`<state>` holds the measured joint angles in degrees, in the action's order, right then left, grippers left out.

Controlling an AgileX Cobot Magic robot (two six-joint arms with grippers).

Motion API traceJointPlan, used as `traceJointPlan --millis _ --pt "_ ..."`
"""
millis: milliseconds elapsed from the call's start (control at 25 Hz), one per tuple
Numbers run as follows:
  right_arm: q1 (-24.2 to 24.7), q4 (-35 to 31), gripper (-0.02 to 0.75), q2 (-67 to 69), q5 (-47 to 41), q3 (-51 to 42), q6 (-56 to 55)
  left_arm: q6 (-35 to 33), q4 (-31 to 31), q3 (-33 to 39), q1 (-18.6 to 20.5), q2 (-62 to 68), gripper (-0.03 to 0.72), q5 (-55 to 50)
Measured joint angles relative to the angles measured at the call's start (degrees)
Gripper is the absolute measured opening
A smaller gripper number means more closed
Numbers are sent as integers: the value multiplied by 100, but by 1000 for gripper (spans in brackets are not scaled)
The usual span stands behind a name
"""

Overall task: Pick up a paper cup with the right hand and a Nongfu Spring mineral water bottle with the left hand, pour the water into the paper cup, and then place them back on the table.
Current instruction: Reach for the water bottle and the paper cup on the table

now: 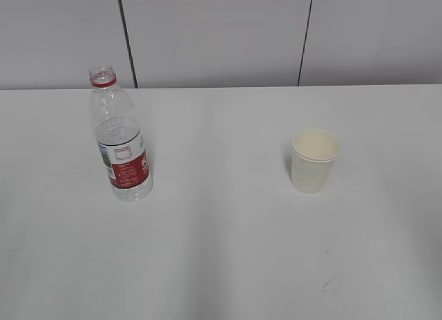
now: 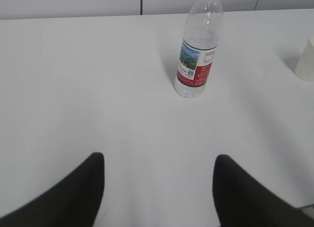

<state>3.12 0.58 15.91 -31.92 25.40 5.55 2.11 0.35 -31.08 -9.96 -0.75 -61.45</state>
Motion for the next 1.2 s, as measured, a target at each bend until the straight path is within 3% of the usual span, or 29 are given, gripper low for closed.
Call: traceJointPlan --millis 240,400,760,1000,1200 --pt "0 53 564 982 1866 0 0 0 12 -18 0 0 400 13" --pt "0 92 564 1546 2521 0 2 0 26 -106 0 0 393 434" --pt "0 72 564 2559 3608 0 1 -211 20 102 0 236 393 4349" --pt "0 -158 564 3176 3972 0 1 -289 43 646 0 1294 386 5265" --pt "0 -185 564 3874 5026 0 -82 -288 145 1233 0 2050 384 6587"
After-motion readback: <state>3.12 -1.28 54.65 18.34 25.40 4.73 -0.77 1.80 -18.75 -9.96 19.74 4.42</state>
